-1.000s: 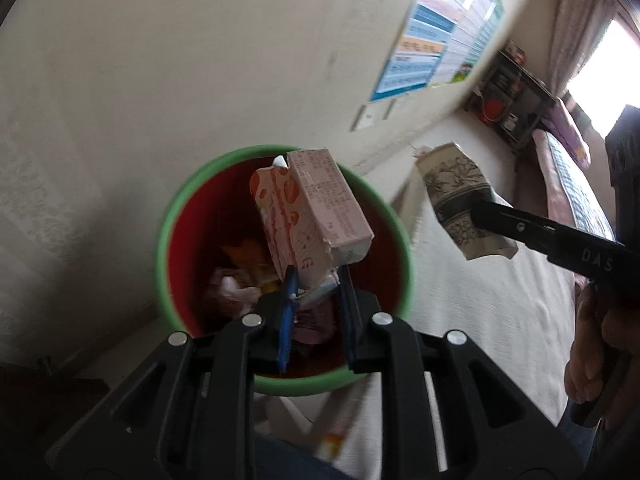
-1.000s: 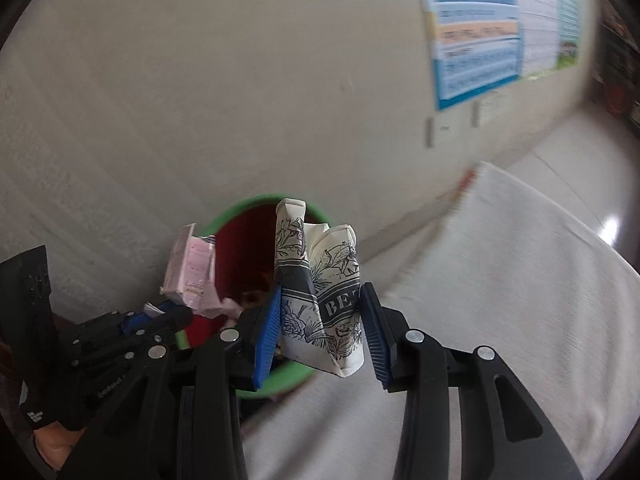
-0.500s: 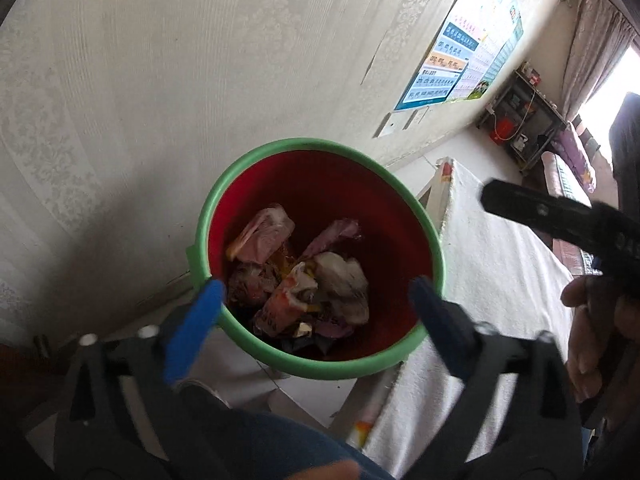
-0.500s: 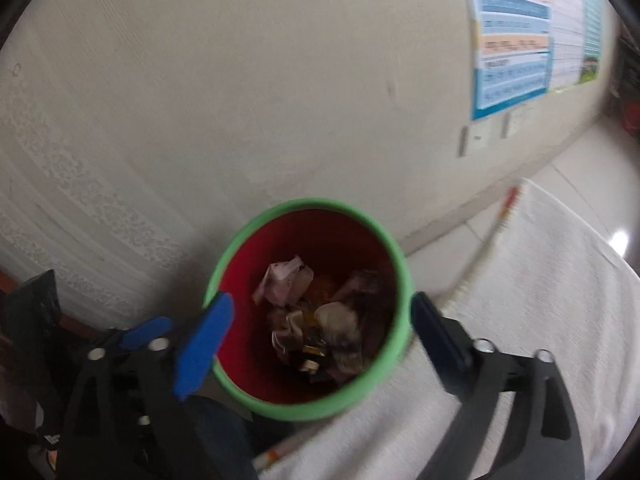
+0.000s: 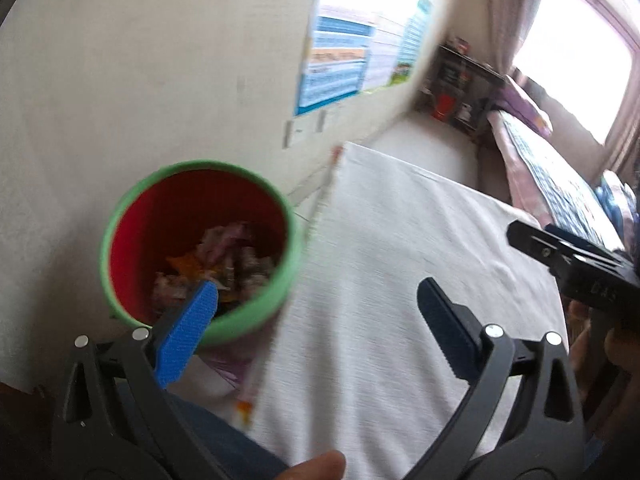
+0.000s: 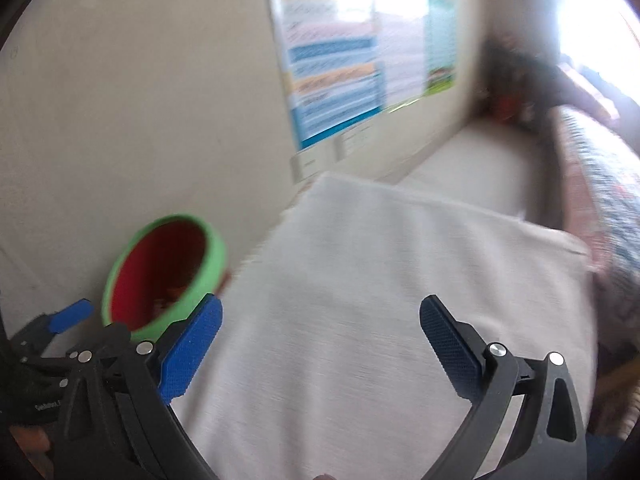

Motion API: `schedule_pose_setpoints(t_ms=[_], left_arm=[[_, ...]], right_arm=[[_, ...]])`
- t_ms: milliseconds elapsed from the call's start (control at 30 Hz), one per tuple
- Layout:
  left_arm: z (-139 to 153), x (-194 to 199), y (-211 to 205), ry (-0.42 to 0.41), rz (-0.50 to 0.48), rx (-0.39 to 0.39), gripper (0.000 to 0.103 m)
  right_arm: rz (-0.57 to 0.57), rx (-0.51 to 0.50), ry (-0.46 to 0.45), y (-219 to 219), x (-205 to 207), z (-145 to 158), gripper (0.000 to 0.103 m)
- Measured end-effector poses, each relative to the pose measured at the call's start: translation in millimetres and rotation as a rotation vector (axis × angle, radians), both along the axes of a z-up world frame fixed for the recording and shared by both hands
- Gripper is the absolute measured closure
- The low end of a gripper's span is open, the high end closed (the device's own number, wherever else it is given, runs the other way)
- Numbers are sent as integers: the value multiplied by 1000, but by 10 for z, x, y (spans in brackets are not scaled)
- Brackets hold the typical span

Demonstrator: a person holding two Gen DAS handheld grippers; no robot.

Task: Collect trash

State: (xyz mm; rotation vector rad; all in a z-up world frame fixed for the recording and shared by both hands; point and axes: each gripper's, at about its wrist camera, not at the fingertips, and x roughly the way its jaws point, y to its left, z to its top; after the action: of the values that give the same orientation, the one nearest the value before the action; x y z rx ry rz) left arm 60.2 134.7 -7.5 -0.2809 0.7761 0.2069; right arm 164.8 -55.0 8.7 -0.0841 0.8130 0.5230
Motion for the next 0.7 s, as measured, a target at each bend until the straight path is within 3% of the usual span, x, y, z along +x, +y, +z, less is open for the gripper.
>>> schedule_pose_setpoints(t_ms=[300,367,500,700], left_arm=[[-181,96,-758,37,-155,12,5],[-177,58,-851,4,-177,-4,5],[-138,18,-1005,-36,-175,51,5],[-168,-37,-1114,-46,-187,73,5]], right_arm=[[-163,-59,-69,-1010,-511,-169,7],[-202,-59,-78,-1167,-606,-219,7],[-260,-51,-95,-1310,-693,-254,7],[-260,-43,-99,-1327,-698,-295,7]])
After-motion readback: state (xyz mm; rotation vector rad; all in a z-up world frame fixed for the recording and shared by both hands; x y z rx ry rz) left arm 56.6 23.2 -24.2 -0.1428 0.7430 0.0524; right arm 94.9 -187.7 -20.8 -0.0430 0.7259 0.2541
